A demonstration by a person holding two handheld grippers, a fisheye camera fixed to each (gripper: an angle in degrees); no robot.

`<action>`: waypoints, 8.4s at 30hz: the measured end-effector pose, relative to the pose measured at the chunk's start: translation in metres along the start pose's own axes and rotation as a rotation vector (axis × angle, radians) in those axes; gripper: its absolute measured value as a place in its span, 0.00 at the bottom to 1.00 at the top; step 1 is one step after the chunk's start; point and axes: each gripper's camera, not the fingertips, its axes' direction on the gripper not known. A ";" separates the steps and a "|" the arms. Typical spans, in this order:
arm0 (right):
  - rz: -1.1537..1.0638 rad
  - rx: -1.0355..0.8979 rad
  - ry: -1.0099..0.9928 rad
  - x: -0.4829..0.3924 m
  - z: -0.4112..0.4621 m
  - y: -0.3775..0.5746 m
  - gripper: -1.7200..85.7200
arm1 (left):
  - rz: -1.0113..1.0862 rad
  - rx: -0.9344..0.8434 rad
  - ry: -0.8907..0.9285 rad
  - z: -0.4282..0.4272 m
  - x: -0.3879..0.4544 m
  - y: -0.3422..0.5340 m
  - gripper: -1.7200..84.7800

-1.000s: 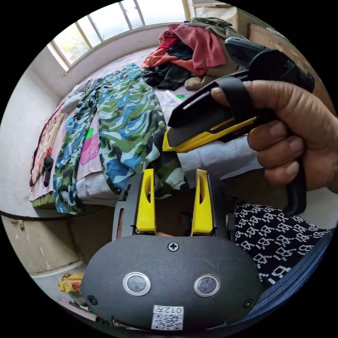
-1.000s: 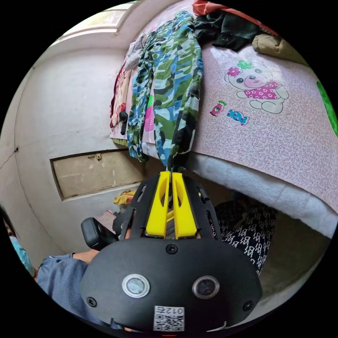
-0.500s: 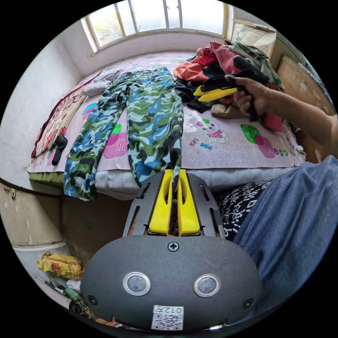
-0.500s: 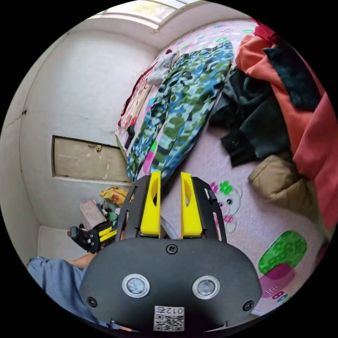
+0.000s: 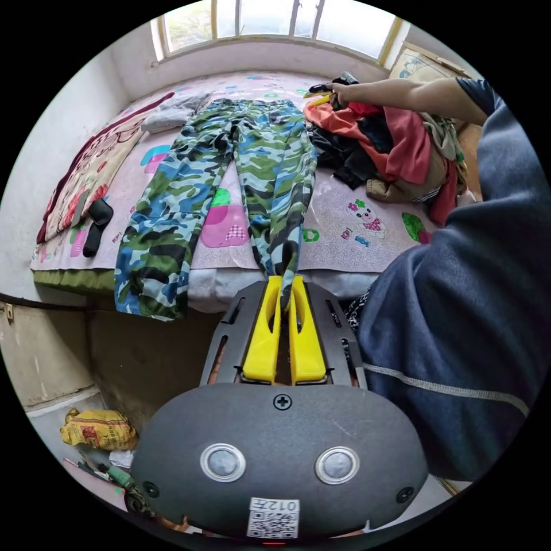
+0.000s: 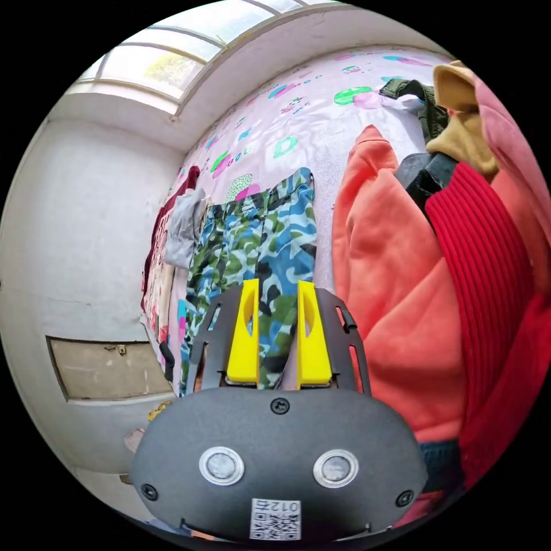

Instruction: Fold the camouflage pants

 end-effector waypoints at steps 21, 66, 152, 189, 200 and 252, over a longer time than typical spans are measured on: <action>0.053 -0.045 -0.153 0.141 0.234 -0.116 0.07 | -0.145 -0.216 0.045 -0.034 -0.130 -0.055 0.02; -0.793 -0.058 0.370 -0.539 0.698 0.036 0.13 | -0.793 0.067 0.106 -0.062 -0.608 0.033 0.02; -0.839 -0.344 0.528 -0.539 0.547 0.458 0.02 | 0.074 0.066 -0.056 0.254 -0.670 -0.818 0.02; -0.628 -0.101 0.528 -0.436 0.502 0.057 0.02 | 0.207 0.113 -0.188 0.285 -0.596 -1.029 0.02; -0.632 -0.006 0.480 -0.461 0.451 0.060 0.02 | 0.117 0.109 -0.064 0.267 -0.607 -1.028 0.02; -0.967 -0.374 0.260 -0.872 0.294 0.660 0.02 | -0.074 -0.103 -0.201 0.047 -0.539 -0.258 0.02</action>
